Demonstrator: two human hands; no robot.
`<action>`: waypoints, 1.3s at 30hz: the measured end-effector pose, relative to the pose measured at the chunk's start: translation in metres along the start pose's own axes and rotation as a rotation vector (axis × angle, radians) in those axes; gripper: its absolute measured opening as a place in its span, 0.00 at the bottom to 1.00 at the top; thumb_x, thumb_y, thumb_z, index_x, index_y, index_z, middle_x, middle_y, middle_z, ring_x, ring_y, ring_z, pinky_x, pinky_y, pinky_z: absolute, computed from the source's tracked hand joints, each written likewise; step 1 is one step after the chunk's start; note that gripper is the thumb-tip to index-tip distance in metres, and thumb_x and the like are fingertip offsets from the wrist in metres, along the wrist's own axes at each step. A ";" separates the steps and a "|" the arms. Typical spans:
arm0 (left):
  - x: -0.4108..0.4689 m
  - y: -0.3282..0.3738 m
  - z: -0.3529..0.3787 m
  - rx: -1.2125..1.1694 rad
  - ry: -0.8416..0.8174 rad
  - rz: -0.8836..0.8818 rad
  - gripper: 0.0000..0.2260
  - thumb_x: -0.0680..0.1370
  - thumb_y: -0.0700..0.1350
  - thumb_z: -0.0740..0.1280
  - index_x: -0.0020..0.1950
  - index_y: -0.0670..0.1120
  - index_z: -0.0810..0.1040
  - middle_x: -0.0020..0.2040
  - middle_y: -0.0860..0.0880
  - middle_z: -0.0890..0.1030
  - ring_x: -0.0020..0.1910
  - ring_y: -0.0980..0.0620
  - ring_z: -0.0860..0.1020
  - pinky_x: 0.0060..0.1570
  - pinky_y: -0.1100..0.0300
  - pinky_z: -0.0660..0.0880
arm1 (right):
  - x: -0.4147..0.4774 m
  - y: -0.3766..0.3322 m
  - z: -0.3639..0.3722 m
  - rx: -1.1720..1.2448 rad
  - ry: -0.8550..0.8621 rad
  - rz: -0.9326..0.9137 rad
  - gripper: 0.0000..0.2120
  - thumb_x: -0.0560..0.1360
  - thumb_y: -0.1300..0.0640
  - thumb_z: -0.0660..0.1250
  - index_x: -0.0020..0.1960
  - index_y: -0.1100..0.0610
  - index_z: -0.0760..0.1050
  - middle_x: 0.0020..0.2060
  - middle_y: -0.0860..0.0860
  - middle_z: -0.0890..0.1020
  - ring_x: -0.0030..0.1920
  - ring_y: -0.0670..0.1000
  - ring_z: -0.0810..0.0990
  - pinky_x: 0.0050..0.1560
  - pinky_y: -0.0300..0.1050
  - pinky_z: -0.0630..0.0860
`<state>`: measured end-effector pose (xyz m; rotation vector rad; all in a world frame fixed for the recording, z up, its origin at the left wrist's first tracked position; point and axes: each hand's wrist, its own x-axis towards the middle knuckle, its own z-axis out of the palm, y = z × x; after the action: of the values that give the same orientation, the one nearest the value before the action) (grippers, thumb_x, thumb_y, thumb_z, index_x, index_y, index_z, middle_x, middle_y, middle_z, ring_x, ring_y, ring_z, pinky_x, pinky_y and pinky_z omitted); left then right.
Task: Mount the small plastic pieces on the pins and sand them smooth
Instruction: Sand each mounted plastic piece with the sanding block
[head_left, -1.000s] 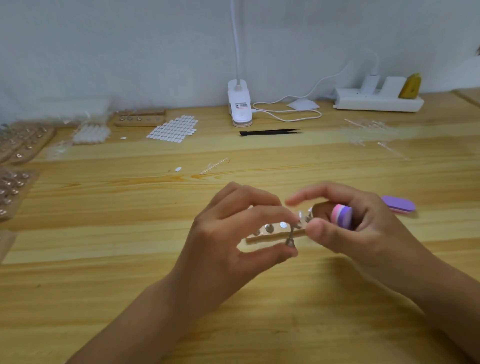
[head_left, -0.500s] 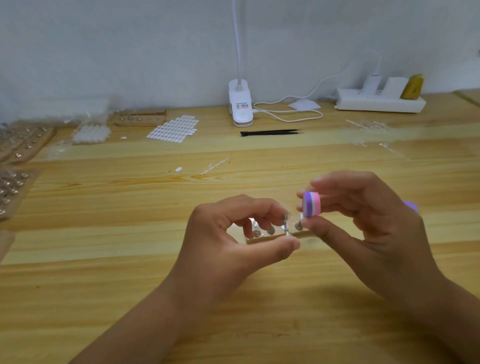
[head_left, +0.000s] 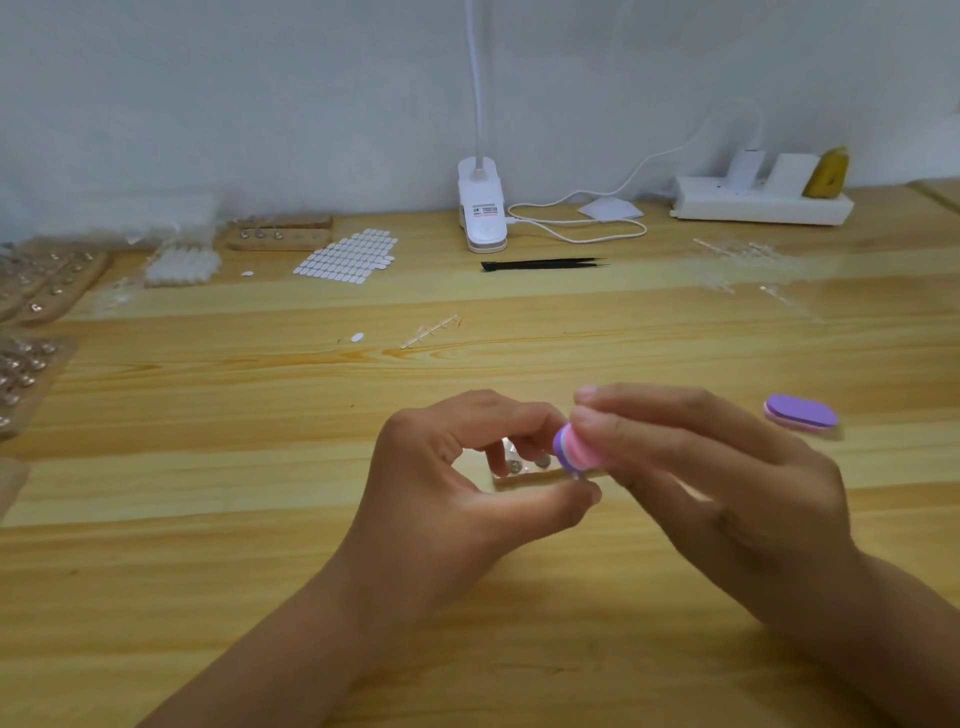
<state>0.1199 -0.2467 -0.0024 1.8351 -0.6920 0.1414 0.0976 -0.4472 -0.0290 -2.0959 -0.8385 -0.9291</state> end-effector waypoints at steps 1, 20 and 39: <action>0.000 0.000 0.000 0.006 -0.007 0.013 0.12 0.65 0.42 0.80 0.47 0.49 0.86 0.39 0.52 0.84 0.39 0.53 0.78 0.39 0.65 0.73 | -0.001 0.000 0.000 0.012 -0.023 -0.003 0.14 0.75 0.68 0.71 0.60 0.64 0.78 0.57 0.57 0.82 0.59 0.47 0.82 0.61 0.38 0.77; 0.002 -0.005 -0.002 -0.204 -0.010 -0.031 0.11 0.66 0.41 0.79 0.46 0.47 0.84 0.41 0.47 0.83 0.40 0.52 0.78 0.41 0.60 0.75 | 0.000 0.003 -0.004 -0.086 0.072 0.048 0.14 0.73 0.65 0.75 0.57 0.61 0.79 0.52 0.52 0.83 0.54 0.44 0.83 0.58 0.33 0.77; 0.001 -0.008 0.005 -0.154 0.009 -0.065 0.08 0.69 0.47 0.76 0.48 0.51 0.84 0.43 0.53 0.83 0.43 0.51 0.80 0.43 0.61 0.77 | 0.003 0.012 -0.001 -0.018 0.114 0.169 0.15 0.70 0.66 0.78 0.55 0.59 0.81 0.48 0.49 0.84 0.49 0.42 0.83 0.52 0.33 0.78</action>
<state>0.1240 -0.2496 -0.0106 1.7057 -0.6194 0.0521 0.1083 -0.4535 -0.0302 -2.0716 -0.5867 -0.9570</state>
